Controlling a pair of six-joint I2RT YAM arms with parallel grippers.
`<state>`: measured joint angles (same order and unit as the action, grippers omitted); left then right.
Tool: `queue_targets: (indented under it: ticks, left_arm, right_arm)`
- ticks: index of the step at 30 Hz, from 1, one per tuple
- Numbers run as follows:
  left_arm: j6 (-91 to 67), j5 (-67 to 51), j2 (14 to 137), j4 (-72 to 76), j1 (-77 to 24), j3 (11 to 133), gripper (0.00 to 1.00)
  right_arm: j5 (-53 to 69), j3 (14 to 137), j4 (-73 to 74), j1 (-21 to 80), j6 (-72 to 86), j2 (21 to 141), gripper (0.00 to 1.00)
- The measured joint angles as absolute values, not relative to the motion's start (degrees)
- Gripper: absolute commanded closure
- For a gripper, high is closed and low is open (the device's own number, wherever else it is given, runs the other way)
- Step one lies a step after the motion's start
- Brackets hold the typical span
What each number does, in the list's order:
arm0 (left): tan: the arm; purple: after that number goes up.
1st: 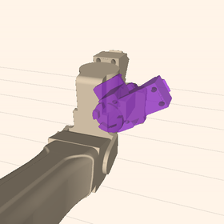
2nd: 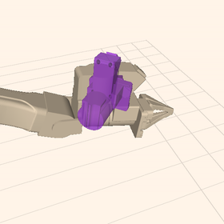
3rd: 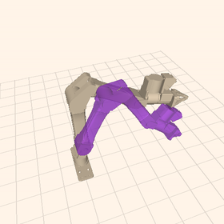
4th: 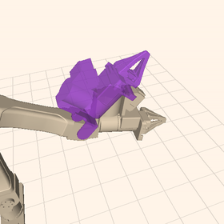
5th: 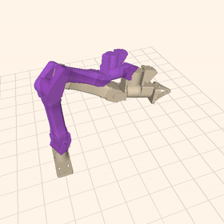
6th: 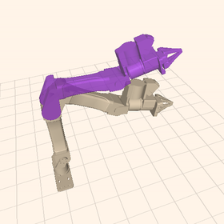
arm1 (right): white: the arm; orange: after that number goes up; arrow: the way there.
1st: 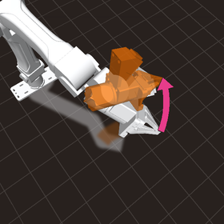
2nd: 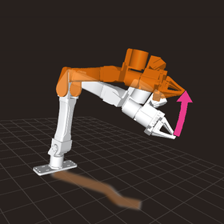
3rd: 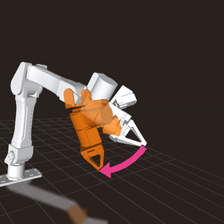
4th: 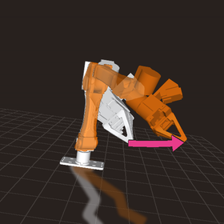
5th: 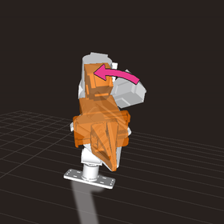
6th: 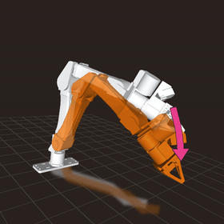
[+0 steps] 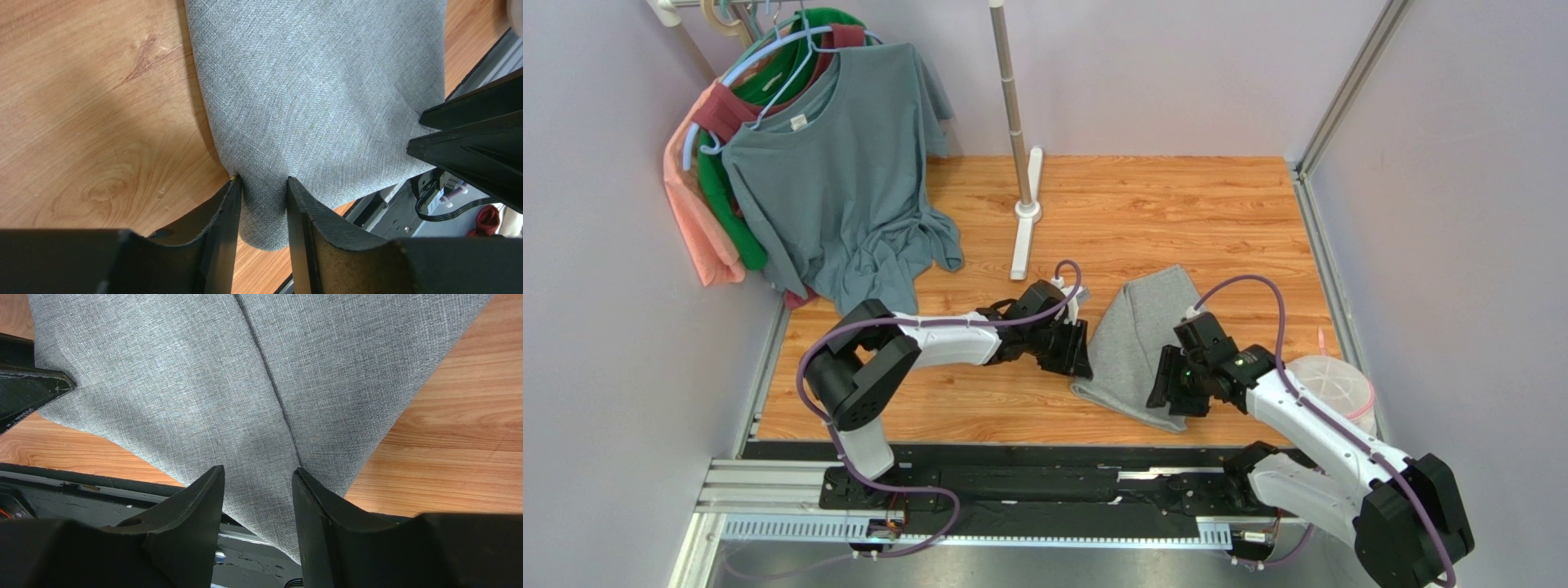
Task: Fold the napkin, place the utensils inside, and roll it up
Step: Fold the napkin, then roll the napkin with the utensil
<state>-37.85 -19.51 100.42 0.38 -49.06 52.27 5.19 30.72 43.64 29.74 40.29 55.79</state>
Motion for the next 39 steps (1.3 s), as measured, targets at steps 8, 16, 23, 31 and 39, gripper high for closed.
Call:
queue_targets:
  ticks: [8,16,23,31,39]
  left_arm:
    - [-37.3,-19.4,101.0,-1.4,-49.1,52.4,0.75]
    - [-37.4,-19.4,101.5,-1.5,-49.1,52.4,0.78]
    - [-37.4,-19.4,101.7,-1.4,-49.1,52.4,0.78]
    - [-37.4,-19.4,101.7,-1.4,-49.1,52.4,0.78]
    - [-37.4,-19.4,101.7,-1.5,-49.1,52.4,0.64]
  right_arm:
    - [5.2,30.5,43.4,29.8,40.3,56.2,0.60]
    - [6.2,29.3,41.6,30.3,40.6,57.4,0.60]
    - [7.1,28.8,39.4,30.6,40.7,59.0,0.67]
    - [6.5,28.5,38.0,30.7,40.6,61.3,0.88]
    - [6.0,28.6,37.3,31.2,40.3,62.4,1.00]
